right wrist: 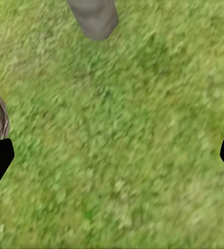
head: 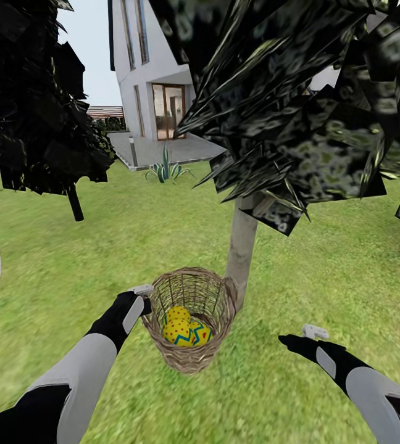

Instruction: Take the three Easter eggs out of the wicker basket on the lawn in the garden, then place them on the lawn next to a single tree (choose any tree) so that all three eggs are next to the same tree and none are left in the basket.

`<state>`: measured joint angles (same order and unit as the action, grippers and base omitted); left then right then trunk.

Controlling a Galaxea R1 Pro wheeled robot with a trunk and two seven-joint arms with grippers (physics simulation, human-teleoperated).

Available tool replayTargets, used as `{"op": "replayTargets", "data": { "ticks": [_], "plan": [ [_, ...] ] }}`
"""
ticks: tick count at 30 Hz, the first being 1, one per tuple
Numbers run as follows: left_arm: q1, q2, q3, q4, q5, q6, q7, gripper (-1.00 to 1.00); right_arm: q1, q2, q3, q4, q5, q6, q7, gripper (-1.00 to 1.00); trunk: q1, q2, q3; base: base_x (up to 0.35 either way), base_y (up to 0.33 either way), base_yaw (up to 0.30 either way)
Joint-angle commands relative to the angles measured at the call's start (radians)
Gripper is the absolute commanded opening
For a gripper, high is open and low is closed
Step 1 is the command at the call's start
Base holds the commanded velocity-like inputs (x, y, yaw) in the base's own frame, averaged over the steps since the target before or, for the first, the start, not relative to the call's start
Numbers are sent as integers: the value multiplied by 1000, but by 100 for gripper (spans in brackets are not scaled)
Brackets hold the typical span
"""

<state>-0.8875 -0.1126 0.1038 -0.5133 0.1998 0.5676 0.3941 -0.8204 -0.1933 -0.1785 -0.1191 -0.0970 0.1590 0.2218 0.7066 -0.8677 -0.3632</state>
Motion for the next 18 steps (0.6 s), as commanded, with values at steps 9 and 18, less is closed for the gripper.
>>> {"op": "replayTargets", "data": {
  "ticks": [9, 18],
  "plan": [
    [-1, -2, 4, -2, 13, 0, 6, -100, 0, 1, 1, -1, -9, 5, -6, 100, 35, -64, -29, 0, 0, 0],
    [-1, -2, 4, -2, 13, 0, 6, -100, 0, 2, 4, 2, -3, 5, -6, 100, 69, -127, -58, 0, 0, 0]
  ]
}}
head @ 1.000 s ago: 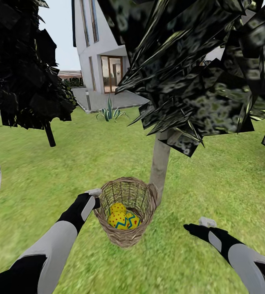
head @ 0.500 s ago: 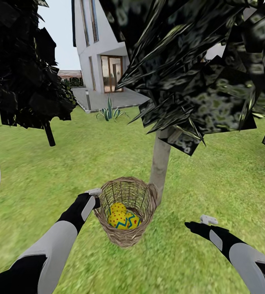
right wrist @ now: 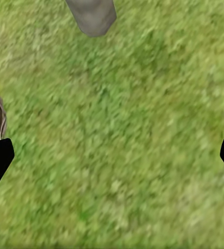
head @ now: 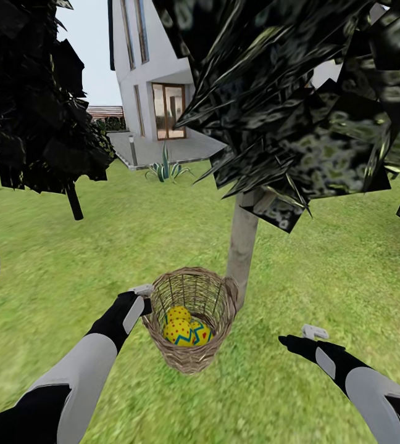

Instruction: Take the three Easter eggs out of the wicker basket on the lawn in the garden, then place them on the lawn next to a single tree (choose any tree) so that all three eggs are next to the same tree and none are left in the basket.

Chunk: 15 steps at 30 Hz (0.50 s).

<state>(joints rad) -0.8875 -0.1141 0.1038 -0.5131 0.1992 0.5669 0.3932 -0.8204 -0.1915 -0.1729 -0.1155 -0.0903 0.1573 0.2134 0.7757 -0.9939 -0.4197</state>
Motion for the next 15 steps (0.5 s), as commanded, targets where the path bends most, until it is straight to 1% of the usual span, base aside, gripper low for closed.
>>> {"op": "replayTargets", "data": {
  "ticks": [1, 15],
  "plan": [
    [-1, -1, 4, -2, 14, 1, 7, -100, 0, 0, -2, -2, -9, 7, 3, 100, 4, -8, -4, 0, 0, 0],
    [-1, -1, 4, -2, 14, 1, 7, -100, 0, 0, -3, -1, -9, 6, 3, 100, 58, -106, -48, 0, 0, 0]
  ]
}}
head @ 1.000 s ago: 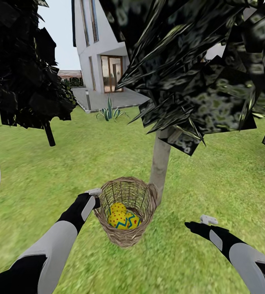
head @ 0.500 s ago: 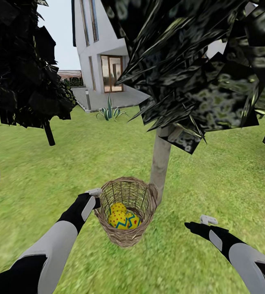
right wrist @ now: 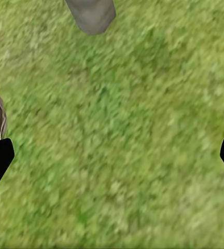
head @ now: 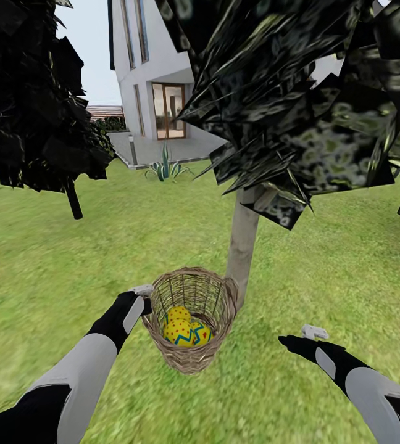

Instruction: Take the three Easter eggs out of the wicker basket on the lawn in the garden, then place them on the lawn next to a single tree (choose any tree) so that all three eggs are next to the same tree and none are left in the basket.

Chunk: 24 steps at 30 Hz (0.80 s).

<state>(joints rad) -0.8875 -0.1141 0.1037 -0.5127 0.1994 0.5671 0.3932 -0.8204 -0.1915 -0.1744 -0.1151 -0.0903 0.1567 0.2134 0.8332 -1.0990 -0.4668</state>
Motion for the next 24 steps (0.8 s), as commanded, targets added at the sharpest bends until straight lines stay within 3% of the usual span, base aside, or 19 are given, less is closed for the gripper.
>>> {"op": "replayTargets", "data": {
  "ticks": [1, 24],
  "plan": [
    [-1, -1, 4, -2, 14, 1, 7, -100, 0, 0, -2, -2, -9, 6, 3, 100, 4, -8, -4, 0, 0, 0],
    [-1, -2, 4, -1, 14, 1, 7, -100, 0, -2, -2, -2, -9, 4, 1, 100, 92, -169, -76, 0, 0, 0]
  ]
}}
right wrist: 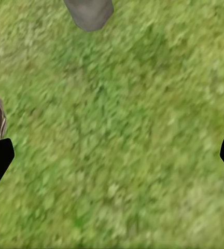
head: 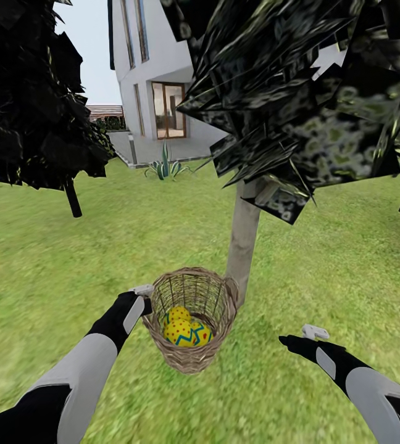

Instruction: Take the three Easter eggs out of the wicker basket on the lawn in the garden, then place them on the lawn next to a single tree (choose any tree) so that all three eggs are next to the same tree and none are left in the basket.

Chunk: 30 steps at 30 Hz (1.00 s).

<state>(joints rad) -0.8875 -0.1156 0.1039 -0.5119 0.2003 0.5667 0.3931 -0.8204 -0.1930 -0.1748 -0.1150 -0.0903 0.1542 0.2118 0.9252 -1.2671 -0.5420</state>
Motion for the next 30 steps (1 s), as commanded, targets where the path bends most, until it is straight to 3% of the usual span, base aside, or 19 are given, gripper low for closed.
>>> {"op": "replayTargets", "data": {
  "ticks": [1, 30],
  "plan": [
    [-1, -1, 3, -2, 13, 1, 7, -100, 0, 0, -3, -2, -9, 7, 3, 100, 4, -8, -4, 0, 0, 0],
    [-1, -1, 3, -1, 13, 1, 7, -100, 0, 1, 0, -3, -9, -10, 4, 100, 115, -211, -96, 0, 0, 0]
  ]
}}
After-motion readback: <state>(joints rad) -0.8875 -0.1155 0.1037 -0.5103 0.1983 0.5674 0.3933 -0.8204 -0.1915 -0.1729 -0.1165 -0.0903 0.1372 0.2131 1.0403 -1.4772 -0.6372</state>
